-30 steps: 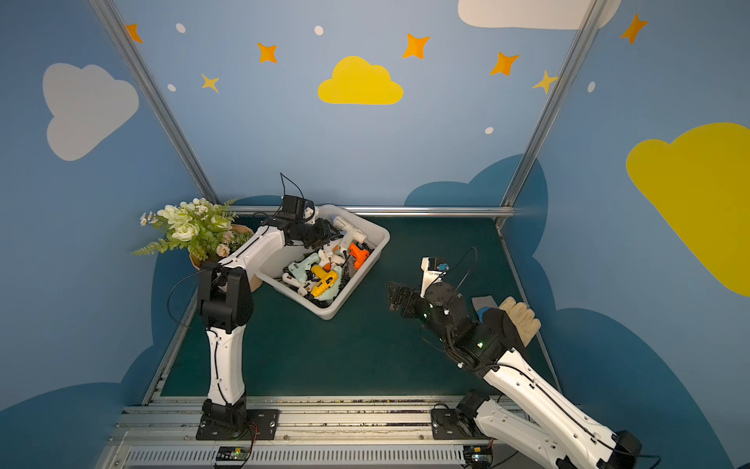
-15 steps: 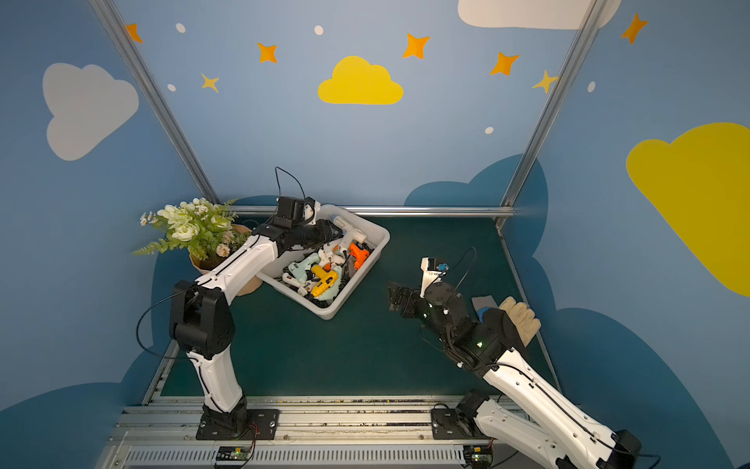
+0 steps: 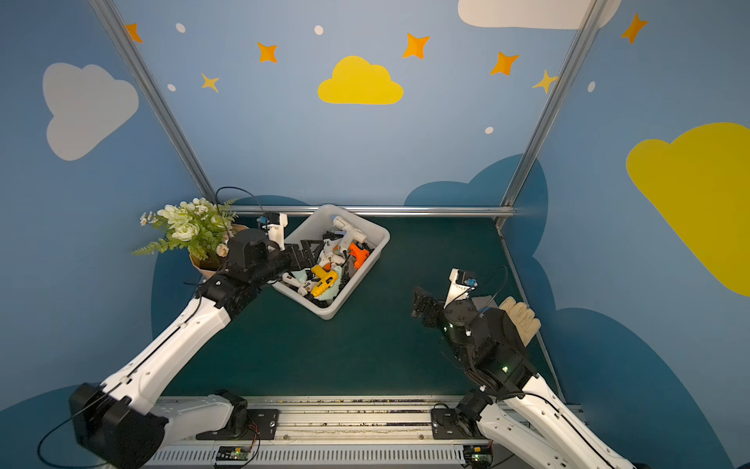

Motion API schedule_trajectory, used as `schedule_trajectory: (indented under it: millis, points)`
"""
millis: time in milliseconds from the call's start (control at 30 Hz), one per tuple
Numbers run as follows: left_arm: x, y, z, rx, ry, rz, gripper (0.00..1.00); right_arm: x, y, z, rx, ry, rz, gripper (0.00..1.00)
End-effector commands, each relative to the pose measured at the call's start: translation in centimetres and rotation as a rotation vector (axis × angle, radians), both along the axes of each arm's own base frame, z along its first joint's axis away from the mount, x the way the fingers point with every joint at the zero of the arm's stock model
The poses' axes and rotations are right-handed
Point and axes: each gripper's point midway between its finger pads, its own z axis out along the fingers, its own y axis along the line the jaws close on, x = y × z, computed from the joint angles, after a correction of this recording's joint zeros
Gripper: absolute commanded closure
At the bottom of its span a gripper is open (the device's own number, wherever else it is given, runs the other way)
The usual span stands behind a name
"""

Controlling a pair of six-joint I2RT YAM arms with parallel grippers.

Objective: Put the hot melt glue gun into the storage box
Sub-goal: Place the hot melt adhesive gun in the storage box, then reset both arms

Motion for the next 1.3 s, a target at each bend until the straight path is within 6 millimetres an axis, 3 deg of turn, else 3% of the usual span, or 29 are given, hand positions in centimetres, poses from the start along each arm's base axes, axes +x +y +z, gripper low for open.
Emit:
schedule_trajectory:
  millis: [0, 167, 300, 433, 667, 833, 1000, 1200, 1267]
  points:
    - [-1.8, 2.5, -0.1, 0.048, -0.088, 0.078, 0.00, -0.7, -3.4, -0.4, -0.053, -0.035, -0.112, 0.02]
    - [-5.2, 6.2, -2.9, 0.108, -0.130, 0.188, 0.00, -2.3, -6.6, -0.5, -0.024, -0.098, -0.200, 0.01]
    - [-7.0, 8.7, -5.6, 0.169, -0.140, 0.276, 0.00, -2.8, -7.8, -1.6, -0.077, -0.087, -0.229, 0.01]
    - [-7.5, 11.0, -8.0, 0.244, -0.146, 0.369, 0.00, -2.1, -7.7, -1.9, -0.181, -0.028, -0.247, 0.01]
    - [-7.0, 15.7, -13.5, 0.272, 0.008, 0.546, 0.00, 2.4, -5.8, -5.6, -0.333, 0.217, -0.257, 0.02]
    - [-6.1, 17.0, -16.3, 0.272, 0.062, 0.539, 0.00, 5.5, -6.2, -7.3, -0.340, 0.285, -0.285, 0.02]
    - [-5.1, 17.7, -16.3, 0.323, 0.021, 0.517, 0.00, 8.3, -6.9, -8.6, -0.377, 0.229, -0.274, 0.01]
    - [-4.0, 18.6, -16.8, 0.360, -0.042, 0.487, 0.00, 10.6, -9.3, -10.0, -0.409, 0.202, -0.313, 0.02]
    - [-3.4, 18.3, -16.9, 0.374, -0.071, 0.453, 0.00, 10.9, -10.1, -11.6, -0.431, 0.223, -0.317, 0.02]
